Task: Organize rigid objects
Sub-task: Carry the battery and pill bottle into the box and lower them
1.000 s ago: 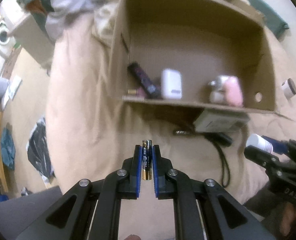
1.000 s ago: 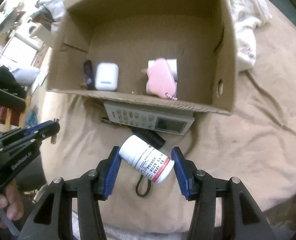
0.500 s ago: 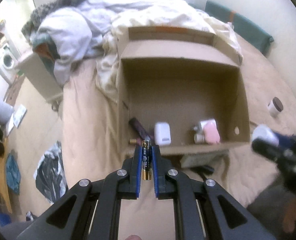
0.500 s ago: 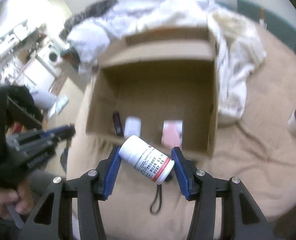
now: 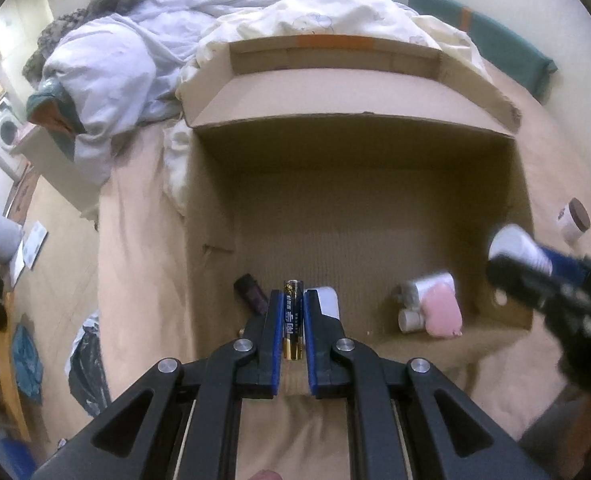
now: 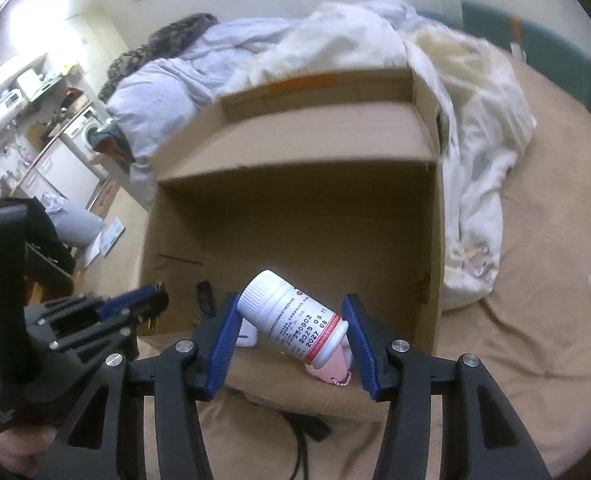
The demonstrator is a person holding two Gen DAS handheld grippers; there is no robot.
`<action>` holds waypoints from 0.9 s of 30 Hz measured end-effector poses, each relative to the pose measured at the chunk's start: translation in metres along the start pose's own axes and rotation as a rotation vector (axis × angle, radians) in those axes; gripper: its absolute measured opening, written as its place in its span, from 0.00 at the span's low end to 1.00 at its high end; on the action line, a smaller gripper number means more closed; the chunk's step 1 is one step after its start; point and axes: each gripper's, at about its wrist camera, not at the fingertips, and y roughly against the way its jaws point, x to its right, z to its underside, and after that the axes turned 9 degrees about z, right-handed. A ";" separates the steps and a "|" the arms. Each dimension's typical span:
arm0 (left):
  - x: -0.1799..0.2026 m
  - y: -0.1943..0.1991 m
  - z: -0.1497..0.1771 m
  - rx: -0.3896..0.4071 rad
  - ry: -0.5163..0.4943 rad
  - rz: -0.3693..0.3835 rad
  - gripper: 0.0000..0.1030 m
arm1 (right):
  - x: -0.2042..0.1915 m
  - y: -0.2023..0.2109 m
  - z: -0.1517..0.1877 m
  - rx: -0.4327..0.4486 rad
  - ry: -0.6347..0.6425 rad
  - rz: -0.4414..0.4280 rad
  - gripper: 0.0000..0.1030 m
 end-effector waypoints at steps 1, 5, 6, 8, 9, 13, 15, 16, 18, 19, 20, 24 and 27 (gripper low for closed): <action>-0.002 -0.004 -0.001 -0.002 0.013 0.006 0.09 | 0.000 -0.005 0.001 -0.006 0.006 0.010 0.53; -0.002 -0.021 -0.001 -0.022 0.012 0.009 0.09 | -0.003 -0.016 0.002 -0.020 0.038 0.019 0.53; -0.002 -0.025 -0.002 -0.027 0.015 0.012 0.09 | -0.004 -0.018 0.002 -0.023 0.039 0.020 0.53; -0.003 -0.031 -0.001 -0.035 0.022 0.018 0.09 | -0.003 -0.022 0.002 -0.035 0.032 0.013 0.53; -0.003 -0.034 0.000 -0.038 0.019 0.020 0.09 | -0.004 -0.023 0.003 -0.040 0.031 0.012 0.53; -0.001 -0.040 0.007 -0.045 -0.009 0.022 0.09 | -0.007 -0.028 0.007 -0.060 0.051 0.015 0.53; 0.001 -0.042 0.007 -0.043 -0.025 0.018 0.09 | -0.006 -0.032 0.009 -0.084 0.051 0.015 0.53; 0.000 -0.042 0.007 -0.038 -0.028 0.011 0.09 | -0.006 -0.034 0.010 -0.095 0.049 0.017 0.53; 0.000 -0.043 0.006 -0.034 -0.025 0.007 0.09 | -0.005 -0.037 0.011 -0.108 0.050 0.022 0.53; 0.000 -0.043 0.007 -0.030 -0.023 0.006 0.09 | -0.005 -0.038 0.012 -0.115 0.052 0.026 0.53; 0.001 -0.043 0.007 -0.027 -0.025 0.004 0.09 | -0.004 -0.039 0.013 -0.123 0.052 0.030 0.53; 0.000 -0.046 0.014 -0.034 -0.032 0.001 0.09 | 0.000 -0.046 0.017 -0.164 0.044 0.056 0.53; -0.002 -0.049 0.015 -0.037 -0.034 -0.012 0.09 | 0.004 -0.051 0.019 -0.191 0.026 0.060 0.53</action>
